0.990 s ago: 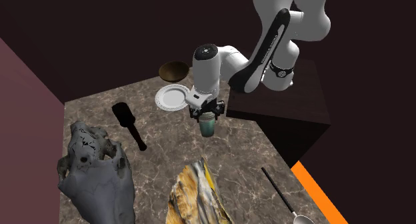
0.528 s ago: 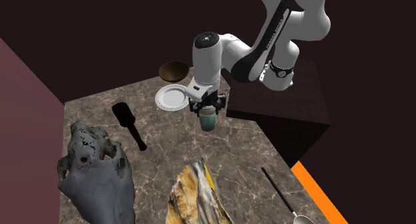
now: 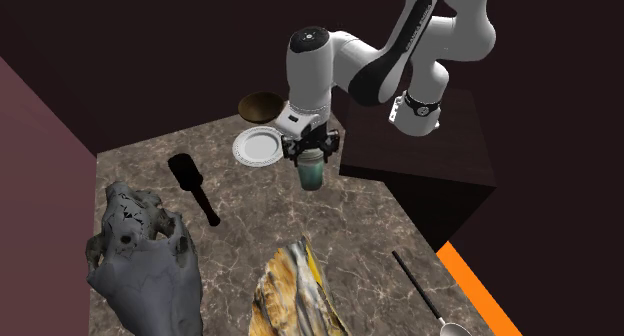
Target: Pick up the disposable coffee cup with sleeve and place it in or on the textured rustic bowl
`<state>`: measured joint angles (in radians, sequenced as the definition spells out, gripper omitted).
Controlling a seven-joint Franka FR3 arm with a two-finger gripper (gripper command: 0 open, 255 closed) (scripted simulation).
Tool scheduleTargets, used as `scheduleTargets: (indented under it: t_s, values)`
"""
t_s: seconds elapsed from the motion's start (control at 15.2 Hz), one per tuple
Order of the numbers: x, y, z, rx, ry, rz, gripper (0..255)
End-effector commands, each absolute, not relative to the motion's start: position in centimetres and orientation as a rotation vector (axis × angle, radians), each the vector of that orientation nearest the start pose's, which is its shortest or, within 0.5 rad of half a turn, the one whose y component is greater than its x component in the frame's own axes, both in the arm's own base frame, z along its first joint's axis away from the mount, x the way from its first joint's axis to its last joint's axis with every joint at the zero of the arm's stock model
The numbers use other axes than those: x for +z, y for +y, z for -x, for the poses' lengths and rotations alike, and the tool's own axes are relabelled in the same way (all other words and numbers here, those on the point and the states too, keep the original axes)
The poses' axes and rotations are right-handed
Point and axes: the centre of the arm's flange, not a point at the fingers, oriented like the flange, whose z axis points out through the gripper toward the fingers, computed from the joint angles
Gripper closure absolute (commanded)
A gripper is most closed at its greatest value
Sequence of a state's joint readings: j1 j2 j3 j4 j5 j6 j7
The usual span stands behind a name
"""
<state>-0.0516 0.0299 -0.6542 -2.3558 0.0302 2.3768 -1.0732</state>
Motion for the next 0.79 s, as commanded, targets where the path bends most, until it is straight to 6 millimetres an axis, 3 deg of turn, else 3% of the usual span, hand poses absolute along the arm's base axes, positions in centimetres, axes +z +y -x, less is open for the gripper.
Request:
scheduleTargets:
  t_s: [0.0, 0.13, 0.73]
  values:
    - [33.1, -32.6, -38.3, -0.001, -0.54, 3.091, 255]
    - [33.8, -32.6, -38.3, -0.001, -0.54, 3.091, 255]
    - [34.7, -39.9, -29.0, -0.001, -0.54, 3.091, 255]
